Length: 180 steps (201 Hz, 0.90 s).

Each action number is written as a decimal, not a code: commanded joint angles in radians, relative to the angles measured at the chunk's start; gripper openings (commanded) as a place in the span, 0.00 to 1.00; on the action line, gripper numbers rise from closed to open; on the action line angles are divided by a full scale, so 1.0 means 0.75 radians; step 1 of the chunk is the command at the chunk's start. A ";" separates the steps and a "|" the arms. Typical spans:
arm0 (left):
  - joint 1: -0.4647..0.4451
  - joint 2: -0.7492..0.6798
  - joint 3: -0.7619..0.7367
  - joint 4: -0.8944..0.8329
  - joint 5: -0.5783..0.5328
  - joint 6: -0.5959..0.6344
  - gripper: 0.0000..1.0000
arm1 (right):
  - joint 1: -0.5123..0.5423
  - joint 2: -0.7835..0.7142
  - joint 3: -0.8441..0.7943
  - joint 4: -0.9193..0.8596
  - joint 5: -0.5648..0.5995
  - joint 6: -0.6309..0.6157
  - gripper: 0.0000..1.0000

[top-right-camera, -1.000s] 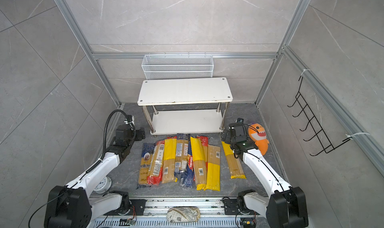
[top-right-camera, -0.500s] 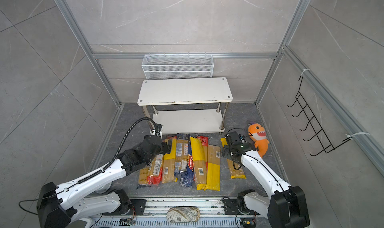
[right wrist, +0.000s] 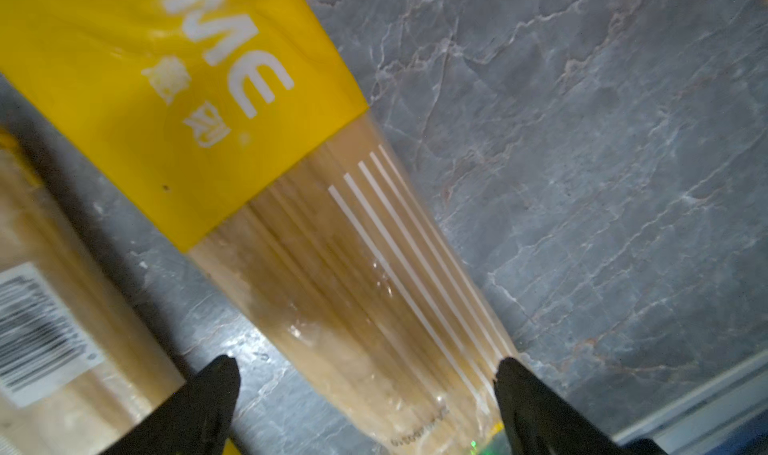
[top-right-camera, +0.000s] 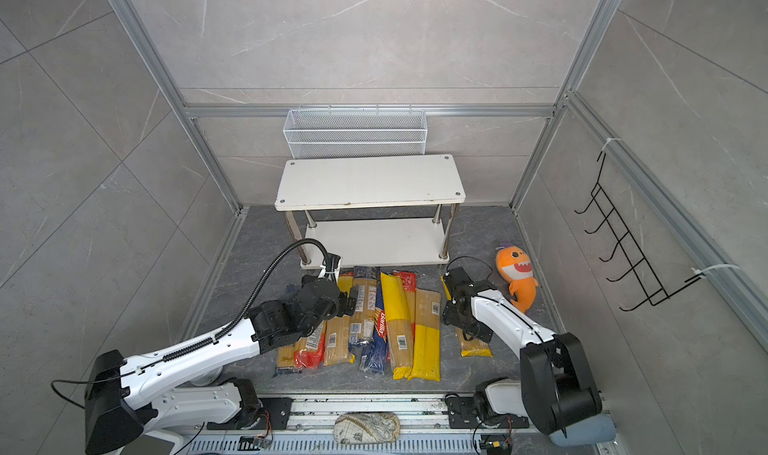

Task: Place and organize the pasta boxes and bags onto the shelf
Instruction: 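Reach right gripper to yellow-banded spaghetti bag while left arm moves over bags, then close the right gripper on the yellow-banded spaghetti bag's end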

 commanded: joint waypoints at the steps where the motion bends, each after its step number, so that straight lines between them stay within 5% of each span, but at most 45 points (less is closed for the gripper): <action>1: -0.006 -0.006 0.058 0.006 -0.039 -0.005 1.00 | 0.005 0.063 0.049 -0.018 0.017 -0.016 1.00; 38: -0.007 -0.020 0.053 0.001 -0.048 -0.015 1.00 | 0.005 0.102 0.042 0.050 -0.077 -0.092 1.00; 103: -0.006 -0.043 0.042 -0.014 -0.063 -0.010 1.00 | 0.030 -0.044 -0.013 0.165 -0.471 -0.147 1.00; 180: -0.006 -0.035 0.036 0.031 -0.062 0.023 1.00 | 0.033 -0.051 0.074 -0.151 -0.114 -0.063 1.00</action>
